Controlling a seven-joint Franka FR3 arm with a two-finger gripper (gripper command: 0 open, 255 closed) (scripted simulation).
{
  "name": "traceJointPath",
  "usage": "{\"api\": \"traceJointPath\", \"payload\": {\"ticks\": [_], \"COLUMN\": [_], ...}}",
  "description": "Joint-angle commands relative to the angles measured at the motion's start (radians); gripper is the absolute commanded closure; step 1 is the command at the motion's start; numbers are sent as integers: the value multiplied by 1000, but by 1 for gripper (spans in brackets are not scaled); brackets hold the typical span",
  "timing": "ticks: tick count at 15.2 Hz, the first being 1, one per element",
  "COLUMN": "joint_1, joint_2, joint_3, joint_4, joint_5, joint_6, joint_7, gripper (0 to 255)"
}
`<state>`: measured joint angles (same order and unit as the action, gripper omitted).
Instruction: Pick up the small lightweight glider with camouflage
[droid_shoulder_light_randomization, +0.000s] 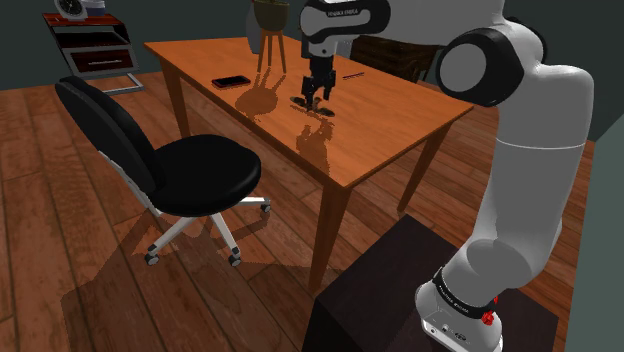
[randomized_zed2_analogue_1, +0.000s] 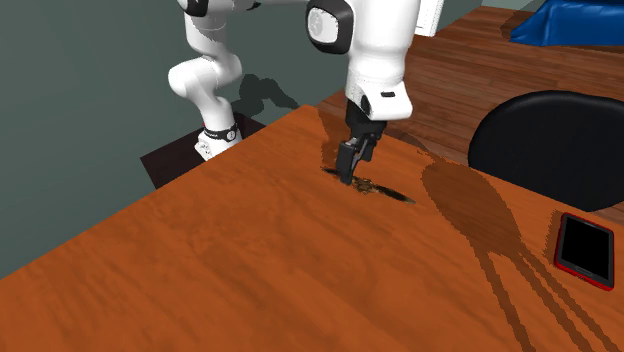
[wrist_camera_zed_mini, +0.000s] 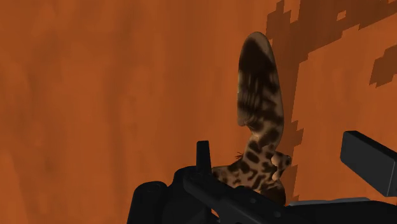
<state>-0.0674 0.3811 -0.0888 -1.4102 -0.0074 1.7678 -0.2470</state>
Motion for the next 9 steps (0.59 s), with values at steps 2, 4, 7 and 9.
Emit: {"api": "traceJointPath", "payload": {"ticks": [2, 4, 7, 9], "joint_1": [-1, -1, 0, 0], "joint_2": [7, 8, 10, 10], "joint_3": [0, 0, 0, 0], "joint_4": [-31, -50, -46, -46], "joint_5": [1, 1, 1, 1], "joint_6": [38, 58, 56, 56], "joint_7": [-1, 0, 0, 0], "gripper": [0, 0, 255, 255]}}
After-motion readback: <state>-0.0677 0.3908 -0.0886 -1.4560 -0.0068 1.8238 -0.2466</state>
